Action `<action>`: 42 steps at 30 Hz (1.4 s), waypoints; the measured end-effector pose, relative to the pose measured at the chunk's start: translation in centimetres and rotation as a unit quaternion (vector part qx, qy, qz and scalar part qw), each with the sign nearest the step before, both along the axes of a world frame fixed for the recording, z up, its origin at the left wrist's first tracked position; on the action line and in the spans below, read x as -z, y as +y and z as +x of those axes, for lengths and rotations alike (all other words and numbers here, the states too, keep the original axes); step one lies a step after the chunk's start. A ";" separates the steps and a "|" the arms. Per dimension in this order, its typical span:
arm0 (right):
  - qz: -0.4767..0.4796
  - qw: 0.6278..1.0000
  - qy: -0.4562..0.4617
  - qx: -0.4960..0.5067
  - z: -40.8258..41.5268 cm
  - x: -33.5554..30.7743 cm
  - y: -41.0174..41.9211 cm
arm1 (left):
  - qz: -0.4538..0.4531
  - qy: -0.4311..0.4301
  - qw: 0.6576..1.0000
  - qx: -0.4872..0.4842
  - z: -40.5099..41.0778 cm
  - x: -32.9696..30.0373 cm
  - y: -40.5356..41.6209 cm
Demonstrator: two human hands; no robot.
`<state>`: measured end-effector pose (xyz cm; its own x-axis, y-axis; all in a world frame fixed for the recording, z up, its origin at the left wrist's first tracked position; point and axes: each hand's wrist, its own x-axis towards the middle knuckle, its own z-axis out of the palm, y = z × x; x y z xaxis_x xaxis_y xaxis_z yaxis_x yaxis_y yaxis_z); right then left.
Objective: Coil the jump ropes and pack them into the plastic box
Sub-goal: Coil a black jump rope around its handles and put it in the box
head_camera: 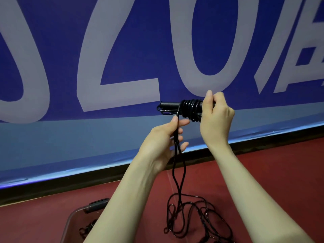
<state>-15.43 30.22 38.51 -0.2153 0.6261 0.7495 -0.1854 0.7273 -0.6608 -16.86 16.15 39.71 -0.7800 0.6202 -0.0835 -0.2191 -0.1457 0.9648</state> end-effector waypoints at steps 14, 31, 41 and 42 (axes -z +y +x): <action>-0.160 0.985 -0.006 -0.062 -0.4 -0.4 -0.6 | -0.087 0.302 0.948 -0.052 -1.1 1.3 -1.0; -0.360 0.852 -0.157 -0.346 0.5 -1.8 0.4 | -0.044 0.243 0.968 0.035 -3.0 3.1 -2.0; -0.281 0.798 -0.301 -0.440 1.8 -2.4 0.3 | -0.234 0.478 0.846 0.025 -4.0 4.1 -3.3; -0.268 0.796 -0.318 -0.441 1.9 -2.4 0.2 | -0.251 0.480 0.840 0.024 -4.2 4.3 -3.7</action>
<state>-13.56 30.47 40.90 -0.9766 0.2146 -0.0098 0.0282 0.0825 -0.9962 -21.04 12.44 35.41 -0.6122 0.7276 0.3096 0.7016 0.3193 0.6370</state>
